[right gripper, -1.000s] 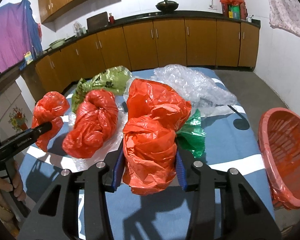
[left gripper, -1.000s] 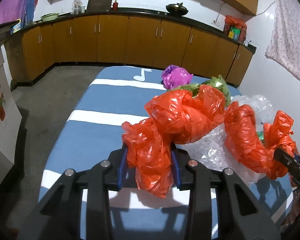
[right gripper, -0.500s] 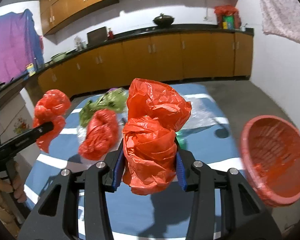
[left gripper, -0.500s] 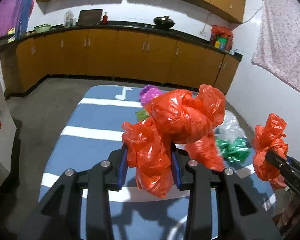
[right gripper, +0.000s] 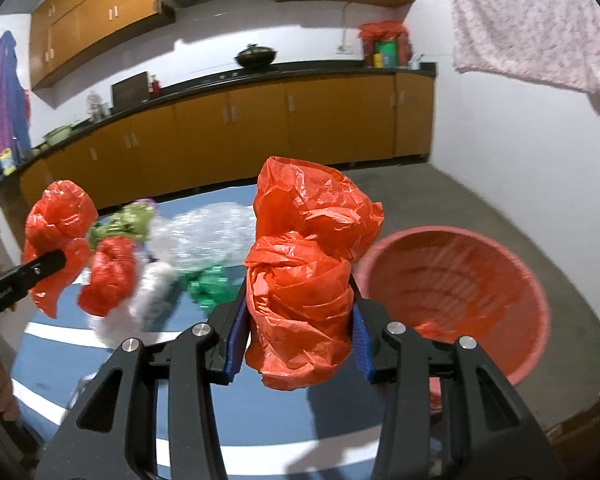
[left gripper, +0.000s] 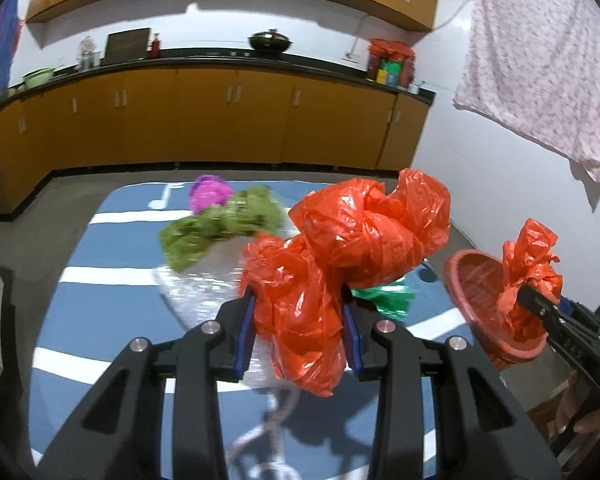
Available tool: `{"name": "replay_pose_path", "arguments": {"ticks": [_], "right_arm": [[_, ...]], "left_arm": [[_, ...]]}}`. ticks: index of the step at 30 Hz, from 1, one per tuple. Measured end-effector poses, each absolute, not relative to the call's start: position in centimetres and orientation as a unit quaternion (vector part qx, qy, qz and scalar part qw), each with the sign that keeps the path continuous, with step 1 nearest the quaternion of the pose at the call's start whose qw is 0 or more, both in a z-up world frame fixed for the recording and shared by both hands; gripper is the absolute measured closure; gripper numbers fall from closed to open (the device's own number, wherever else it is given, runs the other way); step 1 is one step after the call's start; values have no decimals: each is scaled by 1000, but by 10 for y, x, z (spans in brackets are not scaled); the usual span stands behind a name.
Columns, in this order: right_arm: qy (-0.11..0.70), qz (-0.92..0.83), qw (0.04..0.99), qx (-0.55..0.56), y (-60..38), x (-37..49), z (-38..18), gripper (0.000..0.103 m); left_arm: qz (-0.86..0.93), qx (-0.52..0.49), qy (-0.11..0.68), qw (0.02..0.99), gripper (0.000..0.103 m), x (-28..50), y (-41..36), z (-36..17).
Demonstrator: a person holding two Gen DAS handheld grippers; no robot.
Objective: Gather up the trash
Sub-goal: 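Carry both red bags over the orange basket with both tools, then open both tools to drop the red bags into the basket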
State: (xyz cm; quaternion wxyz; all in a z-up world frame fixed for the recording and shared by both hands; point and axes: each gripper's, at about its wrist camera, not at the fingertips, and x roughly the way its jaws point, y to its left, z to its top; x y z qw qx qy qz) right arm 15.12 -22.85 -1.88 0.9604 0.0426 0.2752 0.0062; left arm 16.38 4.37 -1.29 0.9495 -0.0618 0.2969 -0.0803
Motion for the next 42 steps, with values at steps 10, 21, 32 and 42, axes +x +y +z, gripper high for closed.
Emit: {"name": "replay_pose_path", "arguments": {"ticks": [10,21,32,42], "right_arm": [[271,-86,957,52,-293,136,-24,59],[271,-131,951,71,-338,129,-31,59],[277,-142,946,93,-360,138,-36,59],[261,-143,948,115,-379,153,-30,59]], "left_arm": [[-140,-40,307,940,67,169,-33,-16],[-196,-26,326,924,67,184,-100,-31],[-231,-16,344,910,67,204,-149,-45],[-262,-6,357,897,67,230,-201,-53]]}}
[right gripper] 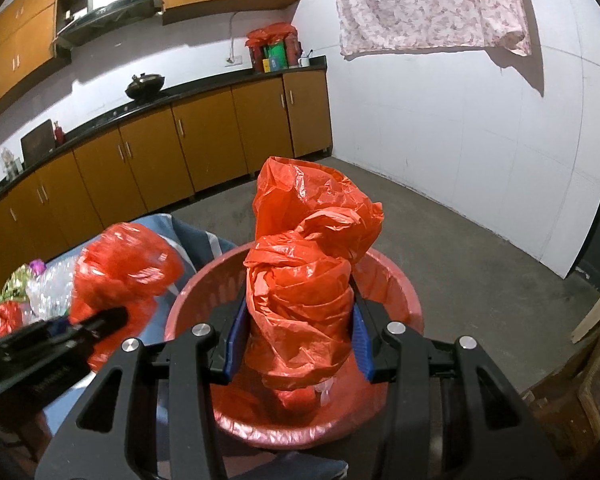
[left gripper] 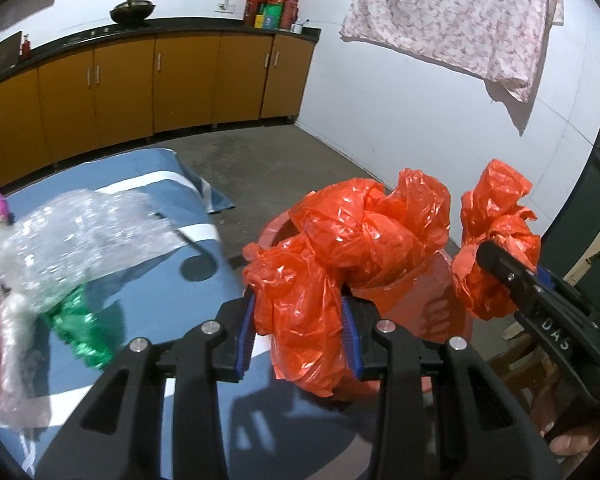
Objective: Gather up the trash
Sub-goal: 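Open both tools to drop the red bags into the basket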
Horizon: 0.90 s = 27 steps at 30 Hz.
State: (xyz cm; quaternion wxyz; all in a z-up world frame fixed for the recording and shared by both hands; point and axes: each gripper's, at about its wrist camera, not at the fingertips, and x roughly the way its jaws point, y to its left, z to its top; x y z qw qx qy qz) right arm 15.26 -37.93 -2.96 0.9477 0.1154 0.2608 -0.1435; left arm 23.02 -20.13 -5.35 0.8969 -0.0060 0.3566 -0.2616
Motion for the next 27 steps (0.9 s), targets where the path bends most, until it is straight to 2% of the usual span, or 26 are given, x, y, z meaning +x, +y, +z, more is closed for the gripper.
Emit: {"name": "replay_pose_path", "arguments": {"ticks": [3,5,11,17,27], "right_arm": [[257,-143,948,125,-387,156,-28,57],[252,-141,948,132,-391,160,-27,55],[247,-139,949,140,-400,161,-30,35],[247,-151,946,149,-403,150,-38,20],[244,-177,940,160,-414,133,-34,19]], "left_arm": [[-267,-3,360,894,66,237,-216,-57],[-268,-1,363,892,61,242,-223,-60],[-273,-9,377,885,45,252,-229,-71],[-273,-27,389,879,37,256,-221,-77],[-299,-13,390,871,34,250,-235,-80]]}}
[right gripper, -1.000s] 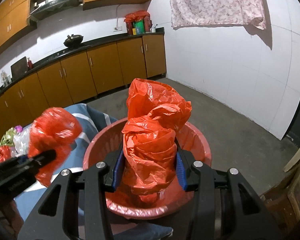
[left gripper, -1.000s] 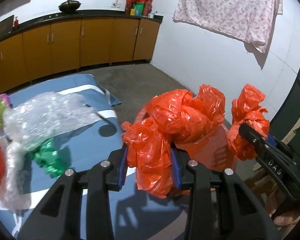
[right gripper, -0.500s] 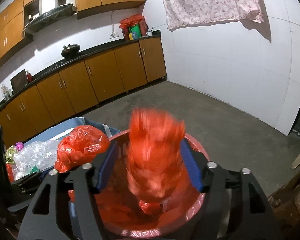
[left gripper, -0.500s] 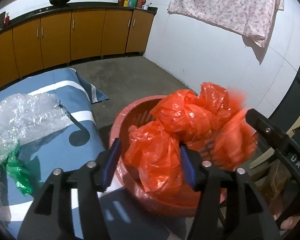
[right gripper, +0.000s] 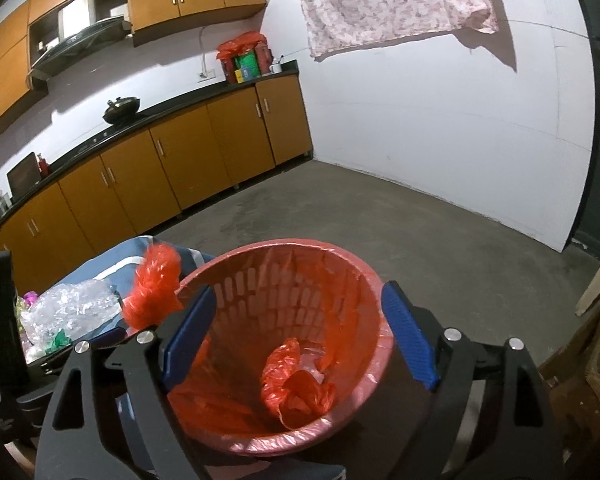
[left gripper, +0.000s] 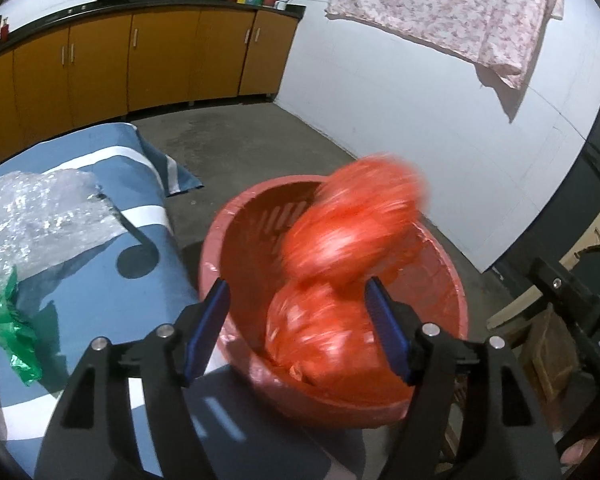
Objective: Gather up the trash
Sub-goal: 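Open both tools to drop the red bags into the basket, then grasp a red bag with the left tool while the right tool grasps a green bag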
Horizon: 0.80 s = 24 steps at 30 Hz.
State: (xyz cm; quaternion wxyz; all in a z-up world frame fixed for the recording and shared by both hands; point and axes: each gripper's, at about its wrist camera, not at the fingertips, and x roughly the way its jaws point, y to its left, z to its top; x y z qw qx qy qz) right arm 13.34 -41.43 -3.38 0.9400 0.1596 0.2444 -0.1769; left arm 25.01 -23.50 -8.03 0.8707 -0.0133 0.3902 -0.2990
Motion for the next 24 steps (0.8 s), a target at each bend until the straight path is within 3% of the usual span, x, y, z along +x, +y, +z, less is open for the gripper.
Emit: {"name": "replay_pose_path", "arguments": {"ticks": [2,8,14,18,24], "right_arm": [[244,-181,940,157,-416,133,-32,19],[243,-180,941,149,-411,132,-31,18],[244,-158,948,130,-386,137,-30,8],[243,-159,952,96,-363,141,-30,3],[240,-129,961,54,-322,147,-27,3]], "left_arm": [[-298,-12,387,872,27,249,-234,-78],[-283,-19,375,883,21,246,-215,-68],[-239,-18,348,906,12,231,-172,-52],[-197,-4,331,923,9,216,-141,-43],[-121,8,299,947,8,191,-81,-33]]}}
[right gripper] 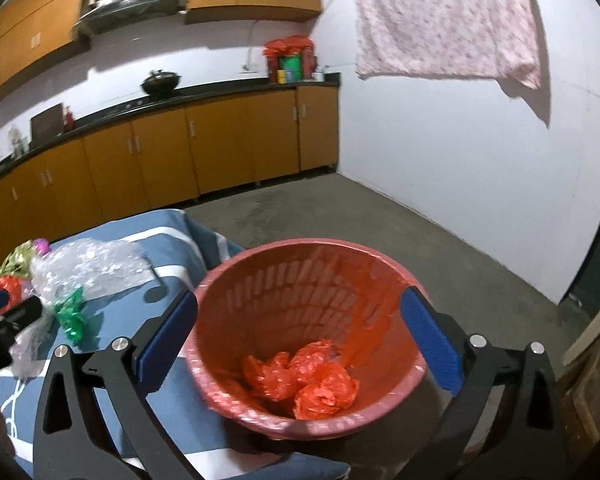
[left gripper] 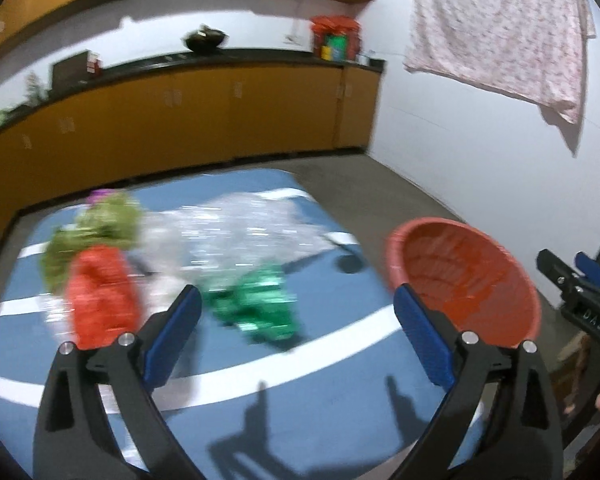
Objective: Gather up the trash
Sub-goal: 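Grasp a red bag with the left tool while the right tool grasps a green bag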
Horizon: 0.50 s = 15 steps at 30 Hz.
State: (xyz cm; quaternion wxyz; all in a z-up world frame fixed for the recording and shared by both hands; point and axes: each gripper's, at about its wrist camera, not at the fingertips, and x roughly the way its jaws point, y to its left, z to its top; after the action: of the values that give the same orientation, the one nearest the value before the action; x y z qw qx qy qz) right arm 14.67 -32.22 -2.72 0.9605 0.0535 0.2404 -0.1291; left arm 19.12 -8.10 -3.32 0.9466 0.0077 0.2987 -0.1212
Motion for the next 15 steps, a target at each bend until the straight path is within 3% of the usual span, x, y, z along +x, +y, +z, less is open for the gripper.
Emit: {"name": "replay_pose_path", "arguments": {"ticks": [7,15], "right_arm": [[253,-78,962,60,-285,156,-29,3],[265,-39,963,16,-238,161,-33,3]], "left_arm": [[-28,-18,278,960,8,180,-2,-26],[14,-57,322,945,8,220,44,-43]]}}
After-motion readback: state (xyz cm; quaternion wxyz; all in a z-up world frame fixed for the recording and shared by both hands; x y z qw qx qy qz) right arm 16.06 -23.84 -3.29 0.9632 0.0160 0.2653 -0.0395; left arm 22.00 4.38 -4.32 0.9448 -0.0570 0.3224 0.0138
